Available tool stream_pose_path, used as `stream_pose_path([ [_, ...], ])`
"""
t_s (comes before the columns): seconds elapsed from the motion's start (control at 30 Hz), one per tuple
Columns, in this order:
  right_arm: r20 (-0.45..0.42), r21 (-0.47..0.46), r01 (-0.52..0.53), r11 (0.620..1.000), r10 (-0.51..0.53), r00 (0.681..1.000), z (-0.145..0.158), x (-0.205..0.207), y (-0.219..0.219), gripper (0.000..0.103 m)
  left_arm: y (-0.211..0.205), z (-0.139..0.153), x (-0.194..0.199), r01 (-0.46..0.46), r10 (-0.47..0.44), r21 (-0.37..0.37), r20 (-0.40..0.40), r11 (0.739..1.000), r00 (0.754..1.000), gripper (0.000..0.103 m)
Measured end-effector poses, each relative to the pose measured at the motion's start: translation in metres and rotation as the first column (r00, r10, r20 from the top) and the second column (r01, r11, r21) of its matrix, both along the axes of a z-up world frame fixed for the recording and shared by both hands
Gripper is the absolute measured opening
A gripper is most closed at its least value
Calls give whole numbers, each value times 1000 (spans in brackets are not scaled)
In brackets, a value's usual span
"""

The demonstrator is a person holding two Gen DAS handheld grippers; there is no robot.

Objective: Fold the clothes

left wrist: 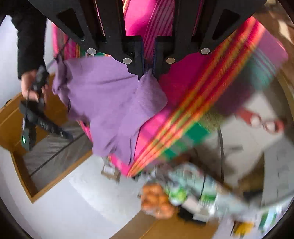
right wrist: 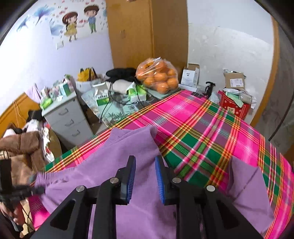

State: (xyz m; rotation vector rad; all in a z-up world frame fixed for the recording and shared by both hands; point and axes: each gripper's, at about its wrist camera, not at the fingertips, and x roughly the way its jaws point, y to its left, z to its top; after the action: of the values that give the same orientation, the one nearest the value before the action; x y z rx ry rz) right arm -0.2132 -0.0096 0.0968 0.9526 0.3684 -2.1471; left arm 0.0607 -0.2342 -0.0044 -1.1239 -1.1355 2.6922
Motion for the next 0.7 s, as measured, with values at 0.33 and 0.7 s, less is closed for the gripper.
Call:
stream_pose_path([
  [0.33,-35,182,-248,952,258,965,-26,-25,-101,35,0,11,-3,-6,6,-27,-27,1000,1000,16],
  [0.7,87,315,-392,864,385,919,-74,-54,-142,46,-5,8,-15,-11,11,-1,-23,1000,1000,18],
])
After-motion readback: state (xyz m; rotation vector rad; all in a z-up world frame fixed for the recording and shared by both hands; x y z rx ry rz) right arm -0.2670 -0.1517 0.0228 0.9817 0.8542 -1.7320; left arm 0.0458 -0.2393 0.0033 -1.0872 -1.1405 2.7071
